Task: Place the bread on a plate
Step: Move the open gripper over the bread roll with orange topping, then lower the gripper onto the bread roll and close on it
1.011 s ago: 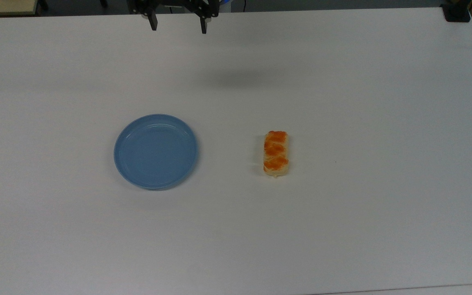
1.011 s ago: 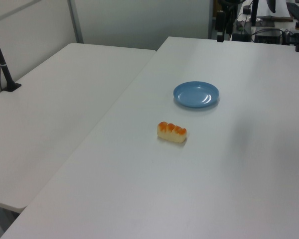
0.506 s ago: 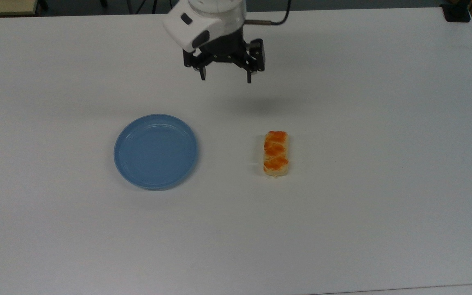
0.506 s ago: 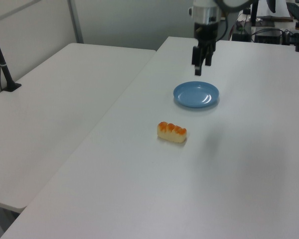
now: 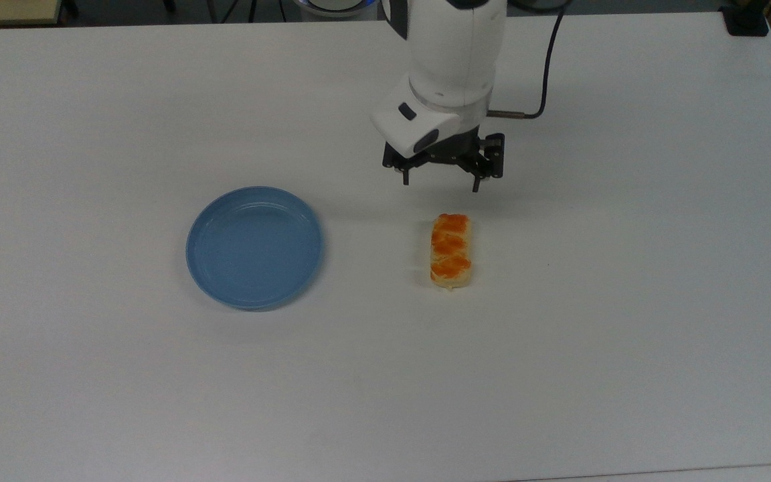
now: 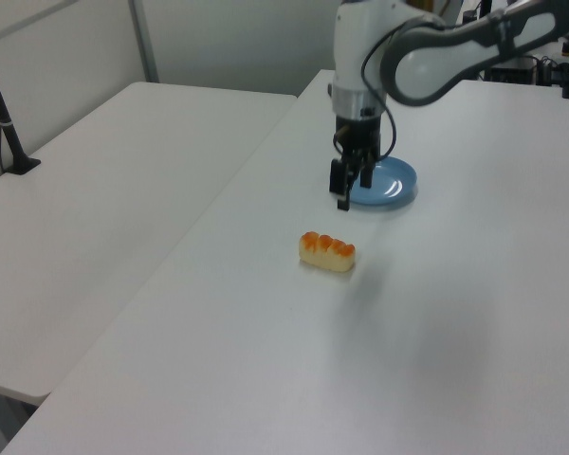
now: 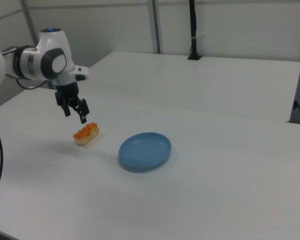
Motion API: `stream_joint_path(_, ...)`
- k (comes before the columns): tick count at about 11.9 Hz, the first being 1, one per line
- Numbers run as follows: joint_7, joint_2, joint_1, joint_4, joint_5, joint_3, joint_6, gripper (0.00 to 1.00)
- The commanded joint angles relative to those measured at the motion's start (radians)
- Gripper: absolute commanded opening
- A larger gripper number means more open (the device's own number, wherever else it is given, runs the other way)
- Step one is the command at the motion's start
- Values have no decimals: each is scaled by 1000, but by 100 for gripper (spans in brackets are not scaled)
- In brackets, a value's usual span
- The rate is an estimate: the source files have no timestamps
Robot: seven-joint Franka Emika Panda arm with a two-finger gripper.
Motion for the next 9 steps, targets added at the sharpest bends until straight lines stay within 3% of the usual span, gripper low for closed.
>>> stream_joint_path(1, 36, 130, 53, 81, 2, -28, 46, 100)
stream_joint_path(4, 46, 184, 63, 84, -4, -51, 141, 100)
stream_joint_path(9, 55, 250, 80, 126, -38, -53, 160, 100)
